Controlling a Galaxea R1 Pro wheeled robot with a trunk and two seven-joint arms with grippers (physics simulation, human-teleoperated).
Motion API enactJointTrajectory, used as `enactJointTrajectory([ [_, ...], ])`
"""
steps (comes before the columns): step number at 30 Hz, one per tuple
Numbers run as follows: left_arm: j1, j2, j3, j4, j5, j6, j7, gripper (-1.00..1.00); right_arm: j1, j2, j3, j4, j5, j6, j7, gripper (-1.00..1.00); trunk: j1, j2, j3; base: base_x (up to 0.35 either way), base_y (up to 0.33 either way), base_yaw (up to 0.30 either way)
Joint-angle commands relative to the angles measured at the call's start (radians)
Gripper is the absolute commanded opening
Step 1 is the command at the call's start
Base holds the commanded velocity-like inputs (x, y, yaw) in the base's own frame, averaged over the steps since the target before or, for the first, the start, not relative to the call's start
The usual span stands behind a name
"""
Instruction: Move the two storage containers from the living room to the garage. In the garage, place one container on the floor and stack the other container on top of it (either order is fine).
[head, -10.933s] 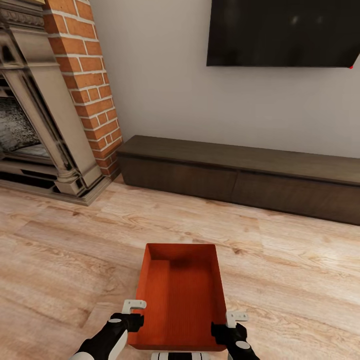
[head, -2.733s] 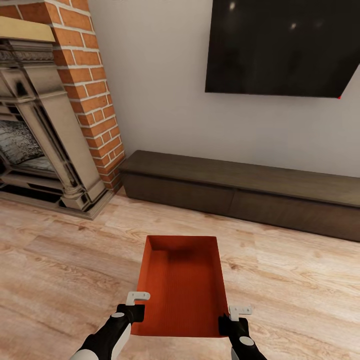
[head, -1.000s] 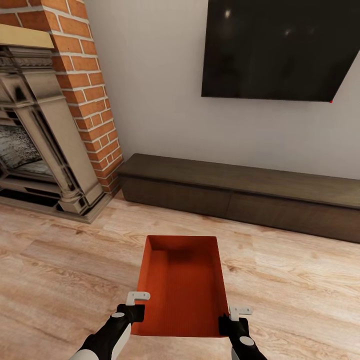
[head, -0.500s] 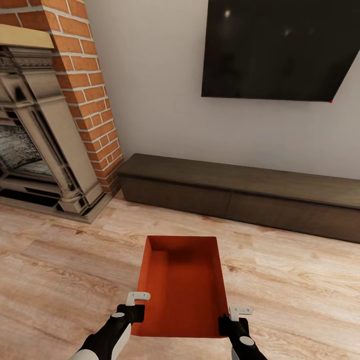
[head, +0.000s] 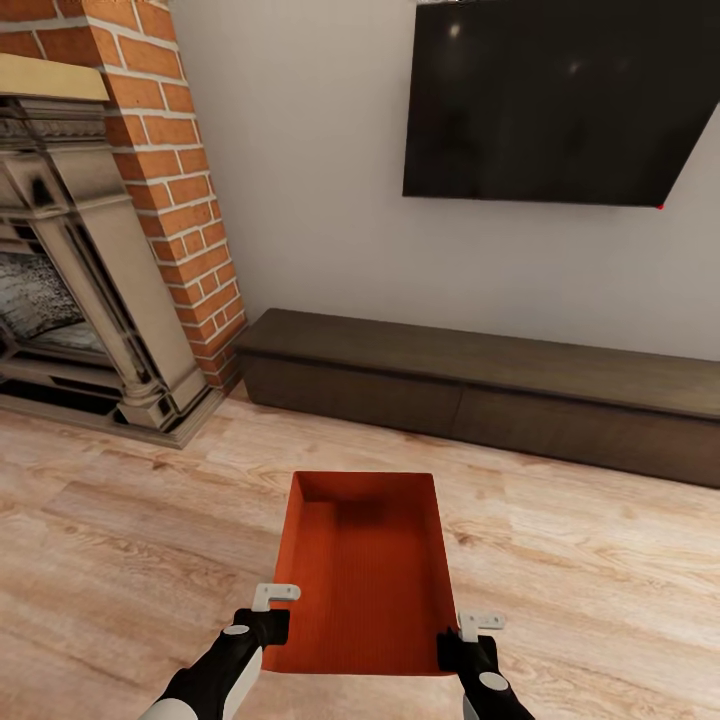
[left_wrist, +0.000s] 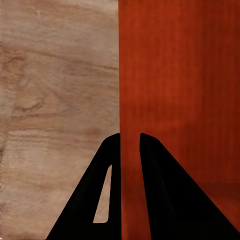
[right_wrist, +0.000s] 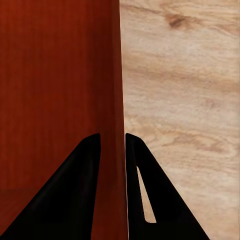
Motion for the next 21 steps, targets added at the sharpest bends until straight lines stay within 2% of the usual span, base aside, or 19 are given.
enactJointTrajectory([
  [1, -0.001, -0.007, -0.01, -0.005, 0.001, 0.005, -0.006, -1.0, 0.0, 0.002, 0.002, 0.022, 0.002, 0.012, 0.002, -1.0, -0.004, 0.007, 0.003, 0.0, 0.0, 0.0],
  [21, -0.001, -0.007, -0.011, -0.005, 0.001, 0.005, -0.006, -1.0, 0.0, 0.002, 0.006, 0.022, 0.004, 0.021, 0.002, -1.0, -0.081, 0.147, 0.065, 0.0, 0.0, 0.0],
])
